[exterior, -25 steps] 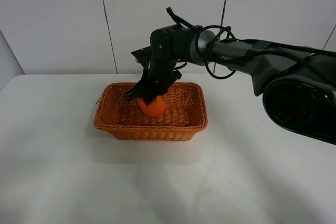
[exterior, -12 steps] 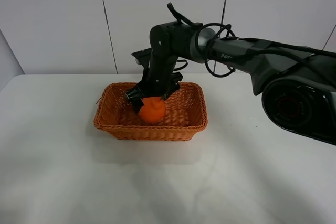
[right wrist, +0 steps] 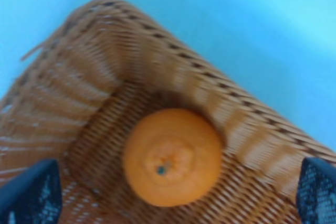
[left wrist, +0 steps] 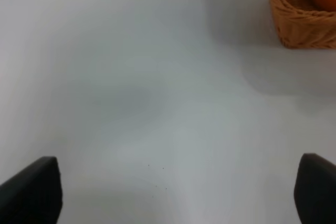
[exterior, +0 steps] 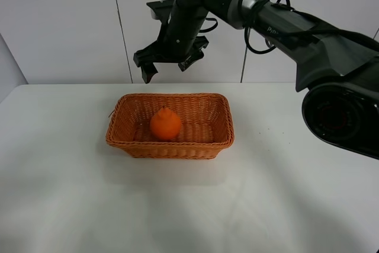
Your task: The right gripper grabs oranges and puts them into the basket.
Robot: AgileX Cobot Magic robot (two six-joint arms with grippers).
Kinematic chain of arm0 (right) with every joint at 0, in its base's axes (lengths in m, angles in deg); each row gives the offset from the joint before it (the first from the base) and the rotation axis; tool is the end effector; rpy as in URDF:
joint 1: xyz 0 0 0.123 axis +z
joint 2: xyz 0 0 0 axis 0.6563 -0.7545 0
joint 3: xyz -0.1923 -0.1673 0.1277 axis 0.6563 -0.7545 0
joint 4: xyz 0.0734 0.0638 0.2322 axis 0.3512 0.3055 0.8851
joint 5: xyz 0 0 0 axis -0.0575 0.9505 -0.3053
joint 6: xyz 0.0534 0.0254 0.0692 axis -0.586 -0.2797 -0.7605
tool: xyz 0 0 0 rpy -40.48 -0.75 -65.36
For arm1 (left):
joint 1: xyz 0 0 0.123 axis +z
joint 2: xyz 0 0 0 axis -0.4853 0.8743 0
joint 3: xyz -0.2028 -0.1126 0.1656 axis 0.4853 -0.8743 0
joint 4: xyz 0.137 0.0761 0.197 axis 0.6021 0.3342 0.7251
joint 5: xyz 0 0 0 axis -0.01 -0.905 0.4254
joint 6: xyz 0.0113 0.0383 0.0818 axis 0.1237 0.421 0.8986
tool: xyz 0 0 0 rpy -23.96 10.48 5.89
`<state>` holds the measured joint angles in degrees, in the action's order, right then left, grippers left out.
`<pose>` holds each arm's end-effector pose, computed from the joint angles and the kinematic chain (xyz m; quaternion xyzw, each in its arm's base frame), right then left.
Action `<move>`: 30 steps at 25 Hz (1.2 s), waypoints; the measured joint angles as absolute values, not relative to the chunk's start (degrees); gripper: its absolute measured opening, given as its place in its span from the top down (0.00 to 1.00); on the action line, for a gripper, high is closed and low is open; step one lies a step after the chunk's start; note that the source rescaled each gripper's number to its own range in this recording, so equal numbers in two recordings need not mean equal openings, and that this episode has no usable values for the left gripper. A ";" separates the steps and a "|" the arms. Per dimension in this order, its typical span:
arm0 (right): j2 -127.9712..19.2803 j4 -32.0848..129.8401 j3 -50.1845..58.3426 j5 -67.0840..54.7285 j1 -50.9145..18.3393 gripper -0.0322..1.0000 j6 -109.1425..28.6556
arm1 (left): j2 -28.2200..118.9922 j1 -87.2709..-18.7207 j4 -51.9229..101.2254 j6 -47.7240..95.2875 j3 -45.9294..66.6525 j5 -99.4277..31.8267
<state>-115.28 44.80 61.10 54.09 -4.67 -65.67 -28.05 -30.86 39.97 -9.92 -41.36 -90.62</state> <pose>0.4099 0.3086 0.2762 -0.2779 0.9276 0.1135 0.2221 -0.0040 0.0026 0.2736 0.0158 0.8548 0.0092 0.5186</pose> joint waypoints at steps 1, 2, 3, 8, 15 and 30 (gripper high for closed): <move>-115.26 44.85 61.14 54.31 -5.49 0.01 -65.67 | -28.05 -30.86 39.97 -9.92 -41.36 -90.62; -115.33 44.91 61.14 54.50 -6.59 0.01 -65.67 | -28.05 -30.86 39.97 -9.92 -41.36 -90.62; -115.41 44.91 61.14 54.56 -7.66 0.01 -65.67 | -28.05 -30.86 39.97 -9.92 -41.36 -90.62; -115.51 44.86 61.14 54.56 -16.11 0.01 -65.02 | -28.05 -30.86 39.97 -9.92 -41.36 -90.62; -115.51 43.69 61.14 54.56 -31.38 0.01 -64.95 | -28.05 -30.86 39.97 -9.92 -41.36 -90.62; -110.20 43.66 51.71 54.57 -40.78 0.01 -63.75 | -28.05 -30.86 39.97 -9.92 -41.36 -90.62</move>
<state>-110.20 43.66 51.71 54.57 -40.78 -63.75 -28.05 -30.86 39.97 -9.92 -41.36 -90.62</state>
